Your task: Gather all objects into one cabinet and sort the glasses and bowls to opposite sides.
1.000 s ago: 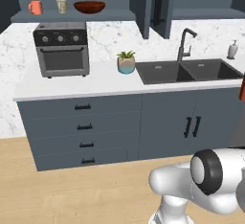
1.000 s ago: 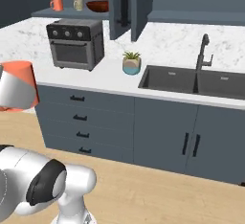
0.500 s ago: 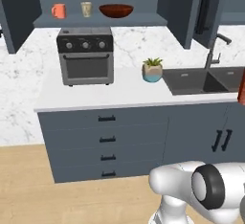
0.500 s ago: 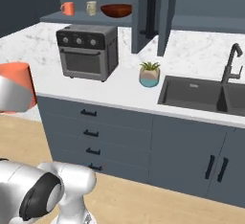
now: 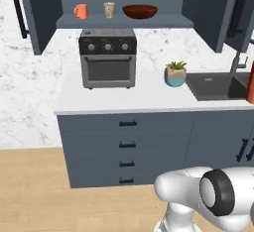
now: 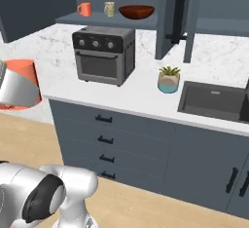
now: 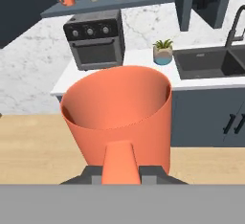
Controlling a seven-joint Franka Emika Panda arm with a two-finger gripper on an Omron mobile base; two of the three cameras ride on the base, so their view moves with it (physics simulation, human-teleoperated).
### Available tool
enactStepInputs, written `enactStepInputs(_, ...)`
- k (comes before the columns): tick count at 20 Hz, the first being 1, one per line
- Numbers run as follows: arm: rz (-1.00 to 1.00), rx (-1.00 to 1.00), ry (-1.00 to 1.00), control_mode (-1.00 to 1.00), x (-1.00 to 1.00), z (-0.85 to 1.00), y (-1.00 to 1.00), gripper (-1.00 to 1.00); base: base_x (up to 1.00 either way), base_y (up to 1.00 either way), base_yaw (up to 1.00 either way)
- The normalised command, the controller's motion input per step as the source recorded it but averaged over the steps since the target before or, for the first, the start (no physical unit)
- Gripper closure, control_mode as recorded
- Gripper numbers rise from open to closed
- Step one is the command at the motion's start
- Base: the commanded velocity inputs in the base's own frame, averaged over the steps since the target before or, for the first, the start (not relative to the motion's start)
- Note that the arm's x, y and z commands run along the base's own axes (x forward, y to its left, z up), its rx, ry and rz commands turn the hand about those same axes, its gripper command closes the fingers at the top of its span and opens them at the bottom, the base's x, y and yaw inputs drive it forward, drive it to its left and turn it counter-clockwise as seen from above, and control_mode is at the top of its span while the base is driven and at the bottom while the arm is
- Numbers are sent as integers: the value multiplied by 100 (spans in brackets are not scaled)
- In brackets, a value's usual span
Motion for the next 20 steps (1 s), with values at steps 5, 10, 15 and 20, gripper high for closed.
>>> enactStepInputs(5,0,0,0,100,0,0,0,100,-13,53,5)
enactStepInputs(10,0,0,0,100,0,0,0,100,100,35,18)
enactStepInputs(15,0,0,0,100,0,0,0,100,100,31,21)
enactStepInputs(20,0,0,0,100,0,0,0,100,100,11,18)
